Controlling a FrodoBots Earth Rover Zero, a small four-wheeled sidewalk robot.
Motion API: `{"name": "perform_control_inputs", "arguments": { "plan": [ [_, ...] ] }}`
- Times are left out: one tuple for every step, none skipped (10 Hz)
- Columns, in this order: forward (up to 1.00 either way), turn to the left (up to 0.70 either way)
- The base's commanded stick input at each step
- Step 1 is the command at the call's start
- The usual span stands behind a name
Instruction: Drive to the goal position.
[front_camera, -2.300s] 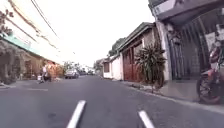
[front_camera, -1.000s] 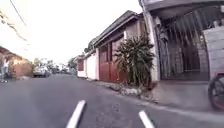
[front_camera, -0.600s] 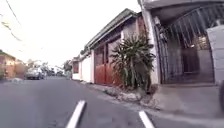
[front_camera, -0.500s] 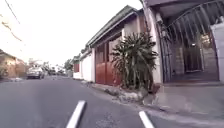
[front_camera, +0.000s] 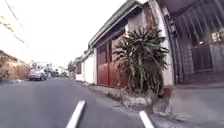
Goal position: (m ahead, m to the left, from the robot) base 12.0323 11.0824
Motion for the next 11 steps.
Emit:
{"name": "perform_control_inputs", "arguments": {
  "plan": [
    [0.85,0.00],
    [0.85,0.00],
    [0.85,0.00],
    [0.85,0.00],
    [0.85,0.00],
    [0.85,0.00],
    [0.85,0.10],
    [0.85,0.33],
    [0.85,0.34],
    [0.85,0.34],
    [0.85,0.34]
  ]
}}
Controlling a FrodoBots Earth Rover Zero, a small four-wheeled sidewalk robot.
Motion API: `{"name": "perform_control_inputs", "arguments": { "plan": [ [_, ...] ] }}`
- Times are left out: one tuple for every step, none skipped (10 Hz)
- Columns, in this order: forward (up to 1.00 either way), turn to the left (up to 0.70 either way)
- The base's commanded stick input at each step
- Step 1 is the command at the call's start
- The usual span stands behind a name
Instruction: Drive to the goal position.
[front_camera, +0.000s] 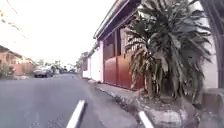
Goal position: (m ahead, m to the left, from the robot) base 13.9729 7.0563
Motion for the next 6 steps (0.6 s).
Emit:
{"name": "perform_control_inputs", "arguments": {
  "plan": [
    [0.85,0.34],
    [0.85,0.34],
    [0.85,0.34],
    [0.85,0.34],
    [0.85,0.34],
    [0.85,0.32]
  ]
}}
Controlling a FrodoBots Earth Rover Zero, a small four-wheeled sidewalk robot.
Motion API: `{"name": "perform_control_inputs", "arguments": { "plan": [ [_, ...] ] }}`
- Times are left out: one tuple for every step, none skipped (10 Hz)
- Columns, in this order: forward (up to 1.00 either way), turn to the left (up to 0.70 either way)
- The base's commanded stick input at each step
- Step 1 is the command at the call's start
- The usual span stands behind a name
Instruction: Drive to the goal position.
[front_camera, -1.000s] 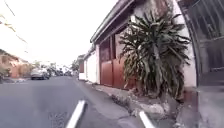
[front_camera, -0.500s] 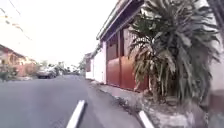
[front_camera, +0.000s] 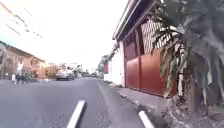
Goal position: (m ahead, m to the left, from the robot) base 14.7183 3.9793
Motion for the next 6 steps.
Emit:
{"name": "perform_control_inputs", "arguments": {
  "plan": [
    [0.85,0.00],
    [0.85,0.00],
    [0.85,0.00],
    [0.85,0.00],
    [0.85,0.00],
    [0.85,0.00]
  ]
}}
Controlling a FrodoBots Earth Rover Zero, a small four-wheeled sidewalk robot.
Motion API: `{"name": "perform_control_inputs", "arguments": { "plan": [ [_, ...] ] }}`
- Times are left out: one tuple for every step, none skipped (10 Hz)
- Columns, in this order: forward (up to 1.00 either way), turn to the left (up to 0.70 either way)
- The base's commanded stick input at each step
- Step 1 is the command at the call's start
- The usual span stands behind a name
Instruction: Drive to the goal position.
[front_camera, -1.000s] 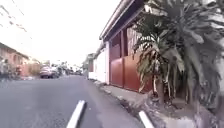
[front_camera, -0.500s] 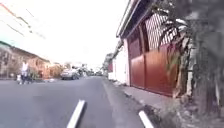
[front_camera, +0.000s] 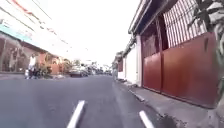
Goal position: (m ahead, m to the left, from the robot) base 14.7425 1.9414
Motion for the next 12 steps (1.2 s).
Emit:
{"name": "perform_control_inputs", "arguments": {
  "plan": [
    [0.85,0.00],
    [0.85,0.00],
    [0.85,0.00],
    [0.85,0.00],
    [0.85,0.00],
    [0.85,0.00],
    [0.85,0.00],
    [0.85,0.00],
    [0.85,0.00],
    [0.85,0.00],
    [0.85,0.00],
    [0.85,0.00]
  ]
}}
